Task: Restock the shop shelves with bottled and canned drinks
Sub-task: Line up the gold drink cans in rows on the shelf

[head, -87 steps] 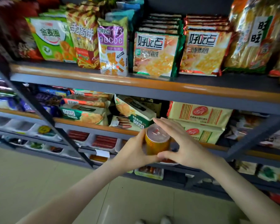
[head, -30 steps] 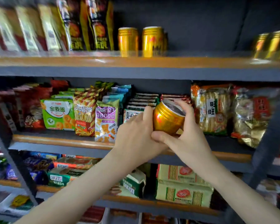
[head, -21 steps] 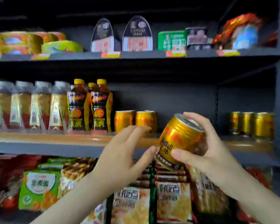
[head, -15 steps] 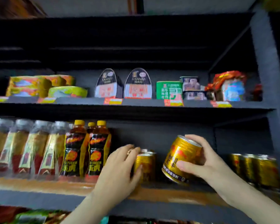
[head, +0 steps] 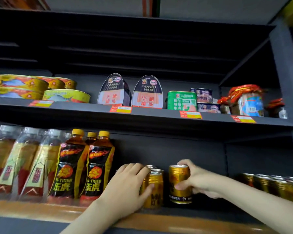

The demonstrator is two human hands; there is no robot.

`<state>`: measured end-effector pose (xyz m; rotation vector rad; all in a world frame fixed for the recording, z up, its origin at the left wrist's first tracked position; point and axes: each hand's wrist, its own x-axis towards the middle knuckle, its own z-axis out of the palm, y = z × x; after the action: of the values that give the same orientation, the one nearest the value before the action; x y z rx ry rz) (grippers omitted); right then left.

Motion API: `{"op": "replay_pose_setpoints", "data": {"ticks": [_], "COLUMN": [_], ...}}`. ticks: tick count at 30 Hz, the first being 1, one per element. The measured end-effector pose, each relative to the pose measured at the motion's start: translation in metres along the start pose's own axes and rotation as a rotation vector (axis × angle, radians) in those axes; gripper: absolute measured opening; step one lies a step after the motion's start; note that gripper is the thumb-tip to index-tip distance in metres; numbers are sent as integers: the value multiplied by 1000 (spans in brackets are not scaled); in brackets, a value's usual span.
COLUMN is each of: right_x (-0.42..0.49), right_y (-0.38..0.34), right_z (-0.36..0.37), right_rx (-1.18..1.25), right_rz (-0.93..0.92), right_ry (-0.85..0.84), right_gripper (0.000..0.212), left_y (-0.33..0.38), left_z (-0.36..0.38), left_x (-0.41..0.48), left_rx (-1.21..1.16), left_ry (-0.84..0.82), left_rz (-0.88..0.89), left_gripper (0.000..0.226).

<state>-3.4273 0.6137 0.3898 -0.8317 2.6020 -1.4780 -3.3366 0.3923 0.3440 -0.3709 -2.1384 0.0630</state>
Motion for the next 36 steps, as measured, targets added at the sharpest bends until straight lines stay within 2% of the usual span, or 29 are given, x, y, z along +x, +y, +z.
{"op": "replay_pose_setpoints", "data": {"ticks": [4, 8, 10, 12, 15, 17, 20, 27, 36], "right_x": [13, 19, 21, 22, 22, 25, 33, 62, 131], "right_y": [5, 12, 13, 9, 6, 11, 20, 39, 65], "right_z": [12, 14, 10, 6, 10, 15, 16, -4, -27], "right_rx": [7, -58, -260, -530, -777, -797, -802, -712, -806], "right_rz": [1, -39, -112, -235, -450, -497, -542, -629, -552], "right_ry": [-66, -131, -130, -82, -71, -73, -32, -38, -46], "right_gripper": [62, 68, 77, 90, 89, 95, 102, 86, 84], "left_y": [-4, -8, -14, -17, -23, -25, -26, -28, -30], "left_z": [-3, -7, -8, -8, -3, -1, 1, 9, 15], "left_x": [2, 14, 23, 32, 40, 42, 38, 38, 35], "left_rx": [21, -2, -7, -3, 20, 17, 136, 195, 277], "left_ry": [30, -32, -16, -65, -119, -157, -87, -15, 53], "left_rz": [94, 145, 176, 197, 255, 291, 414, 494, 616], "left_gripper": [43, 68, 75, 77, 75, 69, 58, 58, 49]}}
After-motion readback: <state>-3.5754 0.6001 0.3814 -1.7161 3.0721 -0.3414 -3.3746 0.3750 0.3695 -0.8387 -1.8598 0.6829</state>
